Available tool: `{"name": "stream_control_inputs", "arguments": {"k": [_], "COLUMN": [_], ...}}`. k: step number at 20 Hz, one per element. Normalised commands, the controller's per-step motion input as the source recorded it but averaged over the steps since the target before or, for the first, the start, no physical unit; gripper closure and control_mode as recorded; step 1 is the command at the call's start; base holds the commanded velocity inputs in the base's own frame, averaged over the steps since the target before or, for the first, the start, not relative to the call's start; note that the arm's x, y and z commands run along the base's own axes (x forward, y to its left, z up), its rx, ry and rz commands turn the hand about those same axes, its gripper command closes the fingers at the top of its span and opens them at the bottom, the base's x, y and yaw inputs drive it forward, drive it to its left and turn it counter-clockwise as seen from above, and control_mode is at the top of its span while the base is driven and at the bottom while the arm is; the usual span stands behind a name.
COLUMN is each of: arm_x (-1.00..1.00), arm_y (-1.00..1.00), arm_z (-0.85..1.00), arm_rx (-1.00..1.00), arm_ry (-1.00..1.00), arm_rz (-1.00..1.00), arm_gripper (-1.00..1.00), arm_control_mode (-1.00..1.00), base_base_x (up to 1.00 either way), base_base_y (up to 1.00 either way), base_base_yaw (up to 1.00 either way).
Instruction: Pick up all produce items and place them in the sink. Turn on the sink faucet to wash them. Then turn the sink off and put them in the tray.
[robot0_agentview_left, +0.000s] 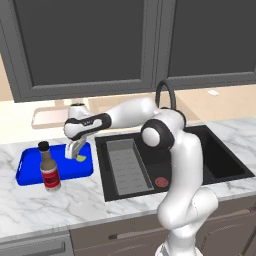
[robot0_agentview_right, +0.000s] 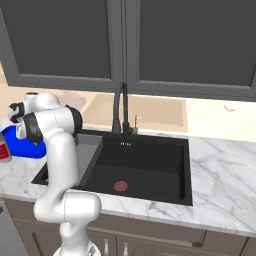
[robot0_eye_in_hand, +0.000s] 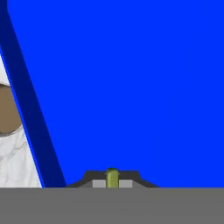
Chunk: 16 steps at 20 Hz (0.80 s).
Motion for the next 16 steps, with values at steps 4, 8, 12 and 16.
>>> {"name": "stream_control_inputs", "arguments": {"k": [4,8,12,16], "arm_x": [0.09,0.1,0.12,0.13], "arm_y": [0.09,0.01,0.04,0.01], "arm_z": [-0.15,-0.17,-0.2,-0.19], "arm_rx": [0.0,-0.02,0.0,0.0], "arm_ry": [0.0,0.01,0.0,0.0], "arm_rz": [-0.01,0.0,0.01,0.02], "arm_gripper": [1.0,1.0,1.0,1.0], "arm_control_mode": [-1.0,-1.0,-1.0,-1.0], "base_base_x": [0.0,0.0,0.0,0.0], "base_base_y": [0.0,0.0,0.0,0.0], "base_base_yaw": [0.0,0.0,0.0,0.0]}}
